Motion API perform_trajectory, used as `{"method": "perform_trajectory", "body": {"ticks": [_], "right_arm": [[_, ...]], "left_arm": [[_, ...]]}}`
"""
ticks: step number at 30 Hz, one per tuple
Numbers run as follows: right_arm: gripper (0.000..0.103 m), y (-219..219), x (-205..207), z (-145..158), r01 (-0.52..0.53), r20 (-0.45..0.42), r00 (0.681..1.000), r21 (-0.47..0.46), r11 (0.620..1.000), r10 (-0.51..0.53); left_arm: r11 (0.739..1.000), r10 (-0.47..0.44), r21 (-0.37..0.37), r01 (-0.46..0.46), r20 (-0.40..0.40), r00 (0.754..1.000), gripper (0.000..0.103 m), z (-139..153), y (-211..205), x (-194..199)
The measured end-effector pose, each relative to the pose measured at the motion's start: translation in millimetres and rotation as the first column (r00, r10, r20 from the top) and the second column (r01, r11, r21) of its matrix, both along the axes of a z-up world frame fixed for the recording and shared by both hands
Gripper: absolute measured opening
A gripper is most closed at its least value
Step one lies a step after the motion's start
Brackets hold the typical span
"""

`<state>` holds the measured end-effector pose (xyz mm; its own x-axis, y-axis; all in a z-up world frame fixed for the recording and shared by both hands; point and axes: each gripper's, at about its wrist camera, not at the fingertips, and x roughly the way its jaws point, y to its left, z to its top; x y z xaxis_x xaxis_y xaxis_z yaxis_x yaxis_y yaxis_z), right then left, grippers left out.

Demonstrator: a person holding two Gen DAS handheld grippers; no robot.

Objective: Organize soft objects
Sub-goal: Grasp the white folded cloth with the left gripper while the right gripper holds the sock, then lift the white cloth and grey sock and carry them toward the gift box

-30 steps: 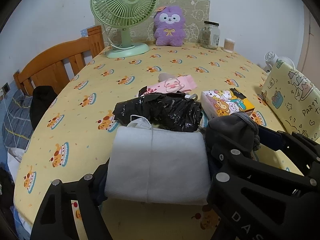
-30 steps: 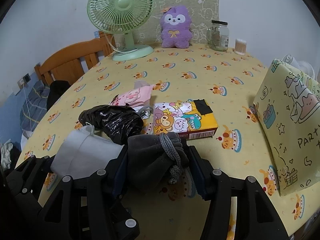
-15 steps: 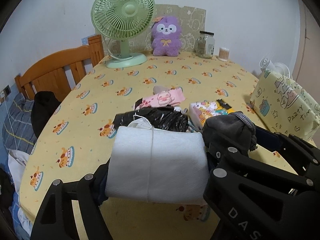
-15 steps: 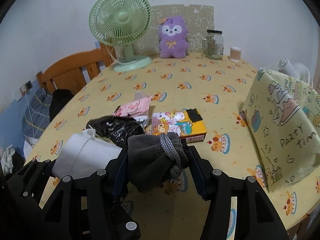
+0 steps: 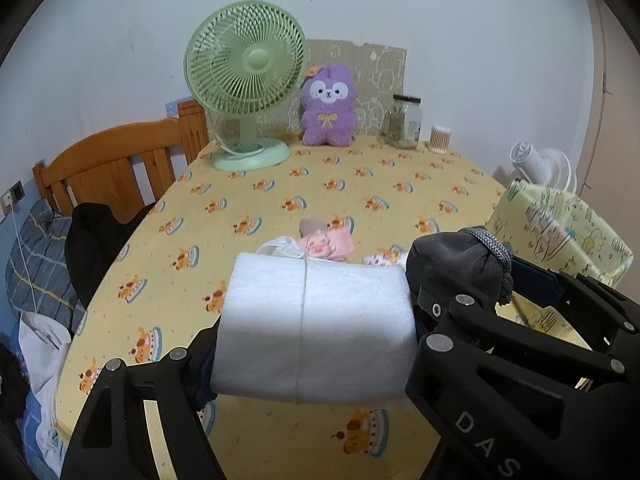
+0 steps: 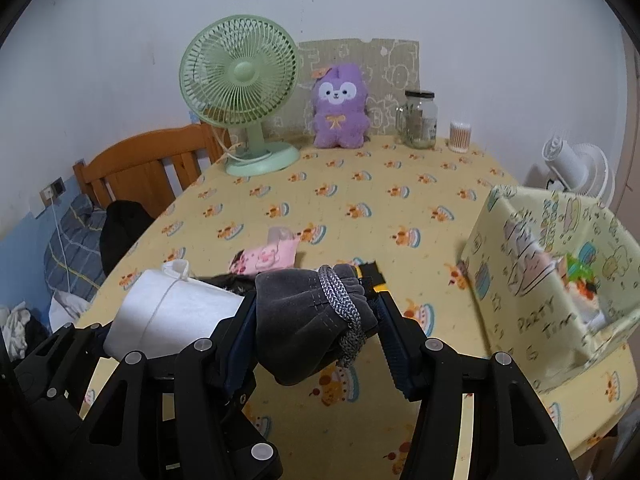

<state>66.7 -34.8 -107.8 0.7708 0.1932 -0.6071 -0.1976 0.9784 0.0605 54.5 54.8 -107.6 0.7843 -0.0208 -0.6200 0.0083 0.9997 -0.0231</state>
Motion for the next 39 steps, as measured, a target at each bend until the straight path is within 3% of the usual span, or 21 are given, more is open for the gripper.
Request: {"method": "perform_trajectory", "body": {"ticks": [22,39], "right_arm": [[0.06,-22.3,-4.2,61.2,0.002,0.096,0.995,0.012,1.0,-0.003],[0.06,-57.5,-0.2,85.6,0.005,0.134,0.991,0.034,0.999,-0.01]], "left_arm": [[1.0,-0.006,0.016,0.005,0.103,0.995,0.081,54.8,-24.1,-0.2],[0.999,-0.01,0.039,0.004,0.154,0.988,0.081,79.1,-57.7,5.7]]}}
